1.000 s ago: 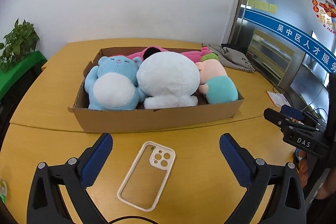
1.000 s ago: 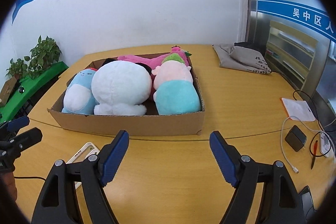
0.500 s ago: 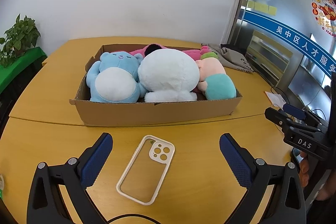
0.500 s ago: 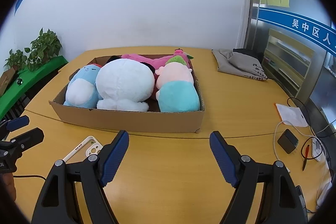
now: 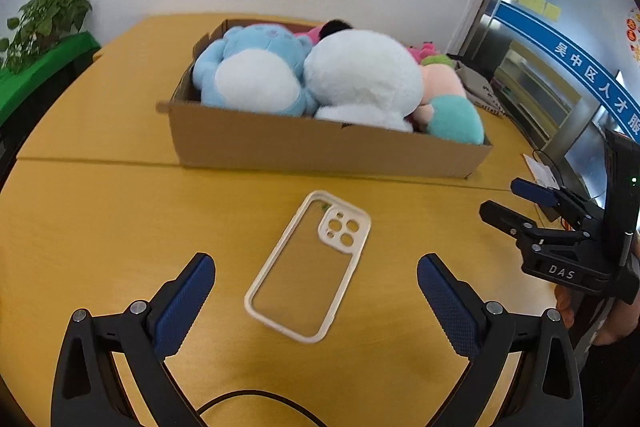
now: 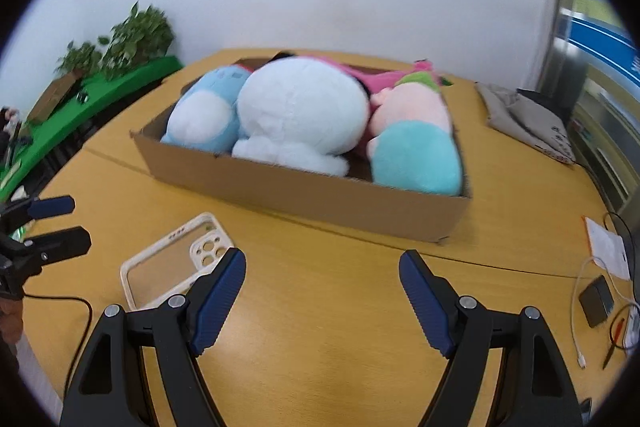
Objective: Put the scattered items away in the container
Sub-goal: 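Move the right tool to the clear phone case and grasp its rim, then lift the phone case over the box and open the right gripper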
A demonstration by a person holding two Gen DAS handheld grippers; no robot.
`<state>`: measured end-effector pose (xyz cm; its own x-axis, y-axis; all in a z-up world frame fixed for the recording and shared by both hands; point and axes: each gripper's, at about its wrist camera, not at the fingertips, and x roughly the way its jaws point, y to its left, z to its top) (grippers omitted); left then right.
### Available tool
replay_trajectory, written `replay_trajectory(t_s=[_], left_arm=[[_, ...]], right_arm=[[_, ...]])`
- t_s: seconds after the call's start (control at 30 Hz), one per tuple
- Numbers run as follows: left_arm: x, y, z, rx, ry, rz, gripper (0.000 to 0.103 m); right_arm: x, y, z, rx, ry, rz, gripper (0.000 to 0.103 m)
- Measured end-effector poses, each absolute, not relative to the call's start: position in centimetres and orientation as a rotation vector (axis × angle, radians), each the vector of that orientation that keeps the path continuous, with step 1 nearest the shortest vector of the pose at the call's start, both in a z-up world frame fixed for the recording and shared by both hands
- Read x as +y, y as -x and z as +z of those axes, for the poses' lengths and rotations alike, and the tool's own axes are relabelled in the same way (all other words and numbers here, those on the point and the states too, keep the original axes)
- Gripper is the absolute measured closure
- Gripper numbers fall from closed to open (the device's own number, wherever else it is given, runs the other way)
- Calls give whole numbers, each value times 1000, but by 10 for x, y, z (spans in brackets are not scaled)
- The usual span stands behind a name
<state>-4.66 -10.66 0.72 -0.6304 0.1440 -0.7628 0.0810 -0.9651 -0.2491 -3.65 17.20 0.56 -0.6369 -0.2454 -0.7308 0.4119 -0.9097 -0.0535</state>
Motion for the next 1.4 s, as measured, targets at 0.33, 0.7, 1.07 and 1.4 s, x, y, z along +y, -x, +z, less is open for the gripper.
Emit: replay_trajectory(t_s=[0.33, 0.7, 1.07, 1.4], left_arm=[[-116, 44, -71, -692, 1682, 2512, 67], [-118, 48, -81, -732, 1696, 2528, 94], [-84, 79, -51, -473, 1613, 2563, 97], [-91, 166, 87, -263, 1179, 2781, 97]], right_arm=[[82, 101, -74, 384, -1159, -2269, 56], [115, 54, -89, 312, -1214, -2242, 93], [169, 19, -71, 82, -1218, -2404, 95], [173, 71, 48, 40, -830, -2635, 95]])
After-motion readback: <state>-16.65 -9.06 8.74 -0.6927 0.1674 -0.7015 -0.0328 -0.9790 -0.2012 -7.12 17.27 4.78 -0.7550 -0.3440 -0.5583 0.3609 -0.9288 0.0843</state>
